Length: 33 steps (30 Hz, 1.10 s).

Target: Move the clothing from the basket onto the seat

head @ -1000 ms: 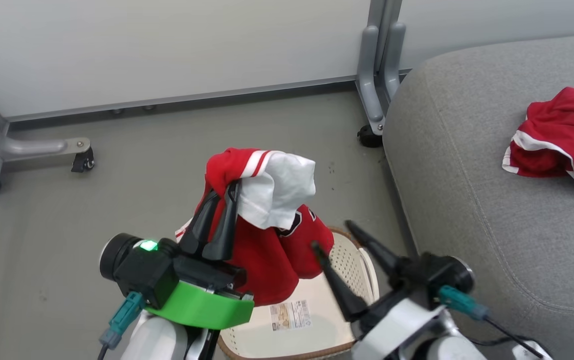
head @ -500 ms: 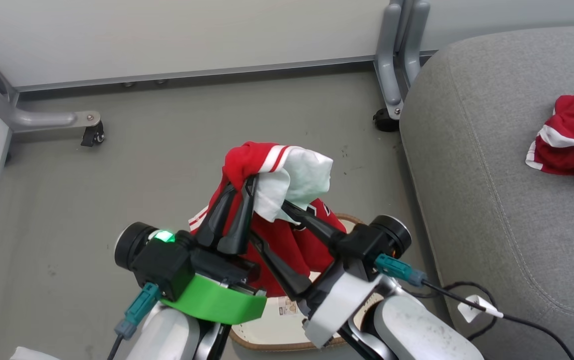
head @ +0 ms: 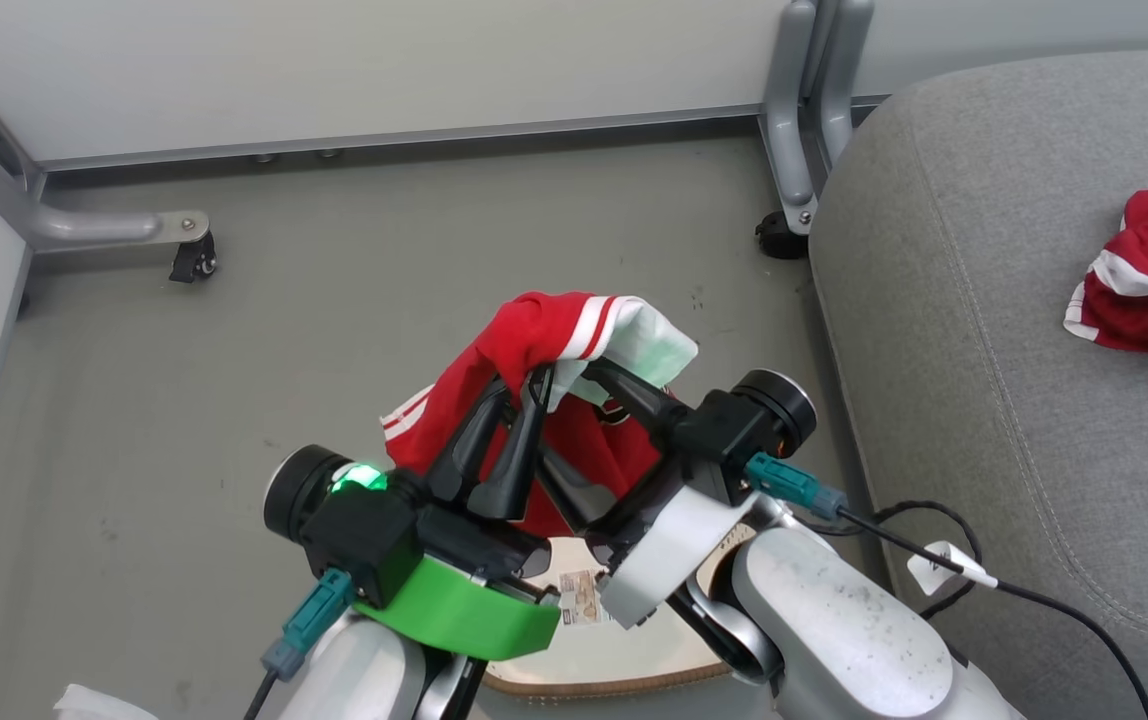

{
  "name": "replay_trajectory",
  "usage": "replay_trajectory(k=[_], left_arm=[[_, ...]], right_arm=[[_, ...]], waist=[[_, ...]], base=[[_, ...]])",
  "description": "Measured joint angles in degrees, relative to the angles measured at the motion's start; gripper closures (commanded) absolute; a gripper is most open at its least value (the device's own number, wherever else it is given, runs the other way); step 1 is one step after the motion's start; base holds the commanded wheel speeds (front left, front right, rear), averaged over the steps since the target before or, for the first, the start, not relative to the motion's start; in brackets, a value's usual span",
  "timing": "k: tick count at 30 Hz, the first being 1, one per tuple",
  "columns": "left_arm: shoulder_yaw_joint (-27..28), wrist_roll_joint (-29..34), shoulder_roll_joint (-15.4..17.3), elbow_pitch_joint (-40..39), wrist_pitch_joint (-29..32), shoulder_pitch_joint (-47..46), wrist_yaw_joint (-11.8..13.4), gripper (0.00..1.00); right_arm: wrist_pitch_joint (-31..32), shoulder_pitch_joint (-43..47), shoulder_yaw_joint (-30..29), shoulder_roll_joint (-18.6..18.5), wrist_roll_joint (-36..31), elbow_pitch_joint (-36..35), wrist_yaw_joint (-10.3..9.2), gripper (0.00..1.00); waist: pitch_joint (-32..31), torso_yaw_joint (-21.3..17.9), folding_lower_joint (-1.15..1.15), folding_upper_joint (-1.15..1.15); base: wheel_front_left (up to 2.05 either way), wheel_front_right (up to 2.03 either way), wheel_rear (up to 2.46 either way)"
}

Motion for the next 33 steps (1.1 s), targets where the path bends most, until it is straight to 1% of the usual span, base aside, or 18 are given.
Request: replay_trajectory(k=[1, 2, 15, 16, 17, 18, 21, 27, 33], left_arm=[[-0.1, 0.0, 0.0, 0.1, 0.0, 0.0, 0.0, 1.00], [-0.2, -0.1, 0.0, 0.1, 0.0, -0.1, 0.0, 1.00], [-0.1, -0.3, 0.1, 0.5, 0.0, -0.3, 0.0, 1.00], [-0.1, -0.3, 0.1, 0.6, 0.0, -0.3, 0.1, 0.87], [0.0, -0.3, 0.1, 0.6, 0.0, -0.3, 0.4, 0.35], [0.1, -0.1, 0.1, 0.5, 0.0, -0.3, 0.7, 0.00], [0.2, 0.2, 0.5, 0.2, -0.1, -0.3, 1.1, 0.00], [0.0, 1.6, 3.1, -1.2, 0.2, 0.1, 1.3, 0.00], [-2.9, 2.7, 5.7, -1.4, 3.3, 3.3, 0.3, 0.00]], right_arm=[[-0.1, -0.1, 0.0, 0.0, 0.2, 0.1, 0.00, 0.67], [-0.5, -0.1, 0.1, 0.0, 0.7, 0.2, 0.00, 1.00], [-1.3, -1.2, 1.1, 0.0, 2.4, 2.1, 0.00, 1.00], [-1.3, -1.2, 1.1, 0.0, 2.4, 2.4, 0.00, 1.00], [-1.5, -1.2, 1.0, 0.0, 2.4, 2.6, 0.00, 1.00], [-1.5, -1.3, 1.0, 0.0, 2.4, 2.8, 0.00, 1.00], [-1.5, -1.7, 0.8, 0.0, 2.1, 3.6, 0.00, 1.00], [-1.7, -2.5, -0.7, 0.0, 1.1, 5.5, 0.00, 1.00], [-2.0, -2.9, -3.0, 0.0, 0.4, 8.0, 0.00, 1.00]], waist=[[0.0, 0.0, 0.00, 0.00], [0.0, 0.0, 0.00, 0.00], [-0.2, -0.1, 0.00, 0.00], [-0.2, 0.0, 0.00, 0.00], [-0.2, 0.0, 0.00, 0.00], [-0.2, 0.1, 0.00, 0.00], [-0.3, 0.4, 0.00, 0.00], [-0.6, 0.9, 0.00, 0.00], [-0.9, 1.5, 0.00, 0.00]], base=[[0.00, 0.00, 0.00], [0.00, 0.00, 0.00], [0.00, 0.00, 0.00], [0.00, 0.00, 0.00], [0.00, 0.00, 0.00], [0.00, 0.00, 0.00], [0.00, 0.00, 0.00], [0.00, 0.00, 0.00], [0.00, 0.00, 0.00]])
